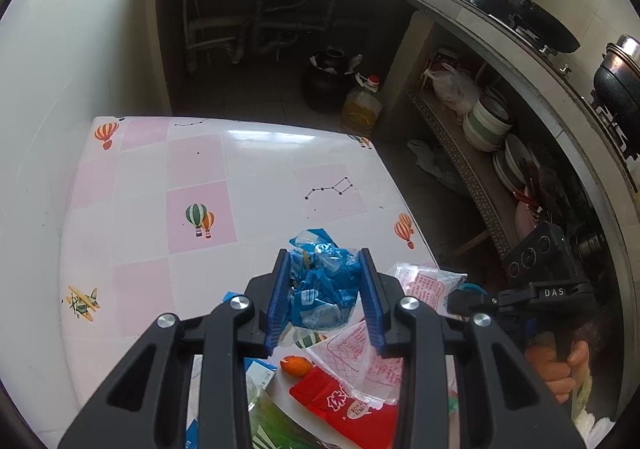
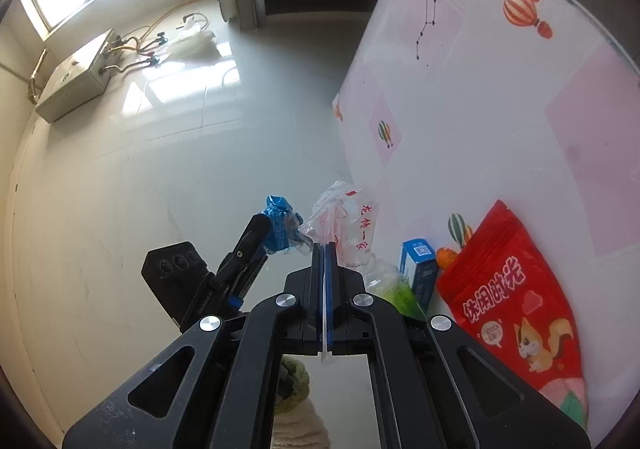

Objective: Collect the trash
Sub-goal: 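Carry wrapper and plastic bag to the blue wastebasket and open both tools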

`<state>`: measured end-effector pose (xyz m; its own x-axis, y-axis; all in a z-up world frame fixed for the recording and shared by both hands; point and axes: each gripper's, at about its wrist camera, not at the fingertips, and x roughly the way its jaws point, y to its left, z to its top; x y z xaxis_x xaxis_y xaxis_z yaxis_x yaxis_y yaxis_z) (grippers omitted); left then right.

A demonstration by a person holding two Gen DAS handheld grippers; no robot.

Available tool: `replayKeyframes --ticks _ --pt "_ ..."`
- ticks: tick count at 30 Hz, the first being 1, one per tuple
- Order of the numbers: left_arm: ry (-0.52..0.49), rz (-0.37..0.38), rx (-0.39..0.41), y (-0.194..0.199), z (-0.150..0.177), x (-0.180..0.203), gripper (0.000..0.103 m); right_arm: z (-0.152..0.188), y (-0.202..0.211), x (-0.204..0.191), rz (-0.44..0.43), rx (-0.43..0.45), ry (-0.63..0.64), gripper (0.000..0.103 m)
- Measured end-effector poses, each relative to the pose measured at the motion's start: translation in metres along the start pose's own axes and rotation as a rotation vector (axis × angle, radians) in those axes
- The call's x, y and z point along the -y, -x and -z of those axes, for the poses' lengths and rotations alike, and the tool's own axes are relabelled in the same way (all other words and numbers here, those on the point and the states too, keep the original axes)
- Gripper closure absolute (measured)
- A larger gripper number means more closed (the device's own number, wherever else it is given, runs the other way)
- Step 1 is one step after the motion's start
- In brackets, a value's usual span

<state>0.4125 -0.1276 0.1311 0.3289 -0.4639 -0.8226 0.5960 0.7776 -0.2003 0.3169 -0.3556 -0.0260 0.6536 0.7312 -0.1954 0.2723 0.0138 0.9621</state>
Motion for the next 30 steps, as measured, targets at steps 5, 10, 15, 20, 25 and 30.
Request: replayKeyframes --ticks 5,10,15,20,25,30 --pt "-0.037 0.056 0.01 0.008 0.014 0.033 0.07 0.016 0.044 0.006 -0.007 0.069 0.003 0.103" --pt "-0.06 0.143 -0.025 -0.002 0.033 0.078 0.07 0.042 0.104 0.021 0.003 0.166 -0.009 0.103" --pt "-0.125 0.247 -0.074 -0.02 0.055 0.141 0.07 0.074 0.18 0.045 0.029 0.313 -0.023 0.103" --pt "-0.21 0.332 -0.151 -0.05 0.077 0.211 0.07 0.105 0.242 0.083 0.051 0.452 -0.082 0.103" --pt "-0.269 0.4 -0.246 -0.091 0.101 0.281 0.07 0.135 0.285 0.13 0.078 0.579 -0.156 0.103" --pt "-0.291 0.446 -0.343 -0.141 0.124 0.34 0.07 0.153 0.3 0.175 0.149 0.667 -0.243 0.103"
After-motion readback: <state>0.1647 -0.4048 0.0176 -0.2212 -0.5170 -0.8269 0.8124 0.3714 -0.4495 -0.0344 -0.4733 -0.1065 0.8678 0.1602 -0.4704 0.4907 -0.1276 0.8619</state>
